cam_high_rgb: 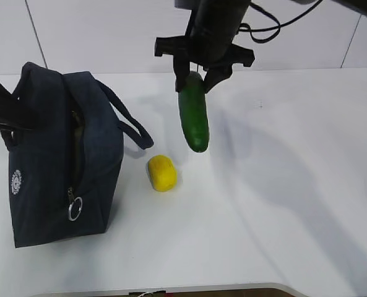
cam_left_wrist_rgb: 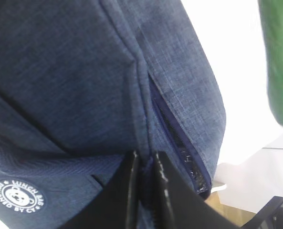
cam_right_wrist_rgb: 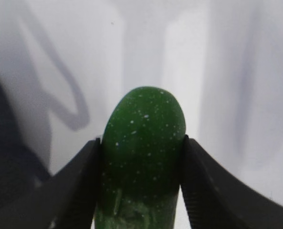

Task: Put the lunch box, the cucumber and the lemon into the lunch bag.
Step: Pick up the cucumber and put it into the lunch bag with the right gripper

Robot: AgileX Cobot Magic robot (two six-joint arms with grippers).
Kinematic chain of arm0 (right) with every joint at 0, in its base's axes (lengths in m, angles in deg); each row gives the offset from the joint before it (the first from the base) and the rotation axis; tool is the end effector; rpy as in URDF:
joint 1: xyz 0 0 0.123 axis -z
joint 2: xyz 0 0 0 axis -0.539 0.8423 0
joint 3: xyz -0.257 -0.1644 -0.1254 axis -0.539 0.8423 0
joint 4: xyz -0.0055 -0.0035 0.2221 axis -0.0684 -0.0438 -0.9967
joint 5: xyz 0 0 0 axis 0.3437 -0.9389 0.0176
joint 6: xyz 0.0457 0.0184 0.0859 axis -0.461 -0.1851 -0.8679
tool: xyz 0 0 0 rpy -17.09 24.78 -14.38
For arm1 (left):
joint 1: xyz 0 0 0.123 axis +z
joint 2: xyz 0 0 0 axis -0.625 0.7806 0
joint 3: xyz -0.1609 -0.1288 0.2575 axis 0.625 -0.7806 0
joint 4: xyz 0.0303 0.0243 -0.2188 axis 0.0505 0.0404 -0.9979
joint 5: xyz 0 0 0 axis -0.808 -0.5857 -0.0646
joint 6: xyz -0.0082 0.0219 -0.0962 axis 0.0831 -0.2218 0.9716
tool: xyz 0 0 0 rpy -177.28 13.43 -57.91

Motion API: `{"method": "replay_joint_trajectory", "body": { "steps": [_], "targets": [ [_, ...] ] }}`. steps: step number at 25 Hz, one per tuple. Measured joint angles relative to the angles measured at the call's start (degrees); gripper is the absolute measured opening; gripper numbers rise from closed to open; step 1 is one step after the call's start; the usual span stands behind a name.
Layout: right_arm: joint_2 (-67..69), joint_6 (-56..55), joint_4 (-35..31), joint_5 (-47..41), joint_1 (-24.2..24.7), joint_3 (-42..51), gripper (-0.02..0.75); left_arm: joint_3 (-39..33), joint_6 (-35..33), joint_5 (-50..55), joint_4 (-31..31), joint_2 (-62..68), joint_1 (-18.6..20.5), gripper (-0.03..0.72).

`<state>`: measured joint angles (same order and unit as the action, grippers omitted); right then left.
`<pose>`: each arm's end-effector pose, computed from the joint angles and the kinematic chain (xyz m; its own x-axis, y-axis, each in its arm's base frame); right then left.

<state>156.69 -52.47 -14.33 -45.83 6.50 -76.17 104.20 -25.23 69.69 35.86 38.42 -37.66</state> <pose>0.4372 0.2177 0.3113 -0.9318 -0.0288 -0.3618 -0.1001 0.9786 0.1800 0.2479 -0.0602 0.3311 -0.9180 -0.0786 -0.3886 0.1979 0.7585 -0.6209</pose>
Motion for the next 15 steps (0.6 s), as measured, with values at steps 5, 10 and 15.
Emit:
{"method": "replay_joint_trajectory", "body": {
  "steps": [5, 10, 15],
  "targets": [
    [-4.24, 2.80, -4.28, -0.34, -0.74, -0.03, 0.394, 0.00, -0.10, 0.00, 0.00, 0.00, 0.00, 0.013],
    [-6.09, 9.22, -12.57, -0.47, -2.91, -0.03, 0.394, 0.00, -0.10, 0.00, 0.00, 0.00, 0.00, 0.013],
    [-6.08, 13.28, -16.81, 2.52, -5.77, -0.03, 0.394, 0.00, -0.10, 0.00, -0.09, 0.00, 0.00, 0.013]
  ]
}}
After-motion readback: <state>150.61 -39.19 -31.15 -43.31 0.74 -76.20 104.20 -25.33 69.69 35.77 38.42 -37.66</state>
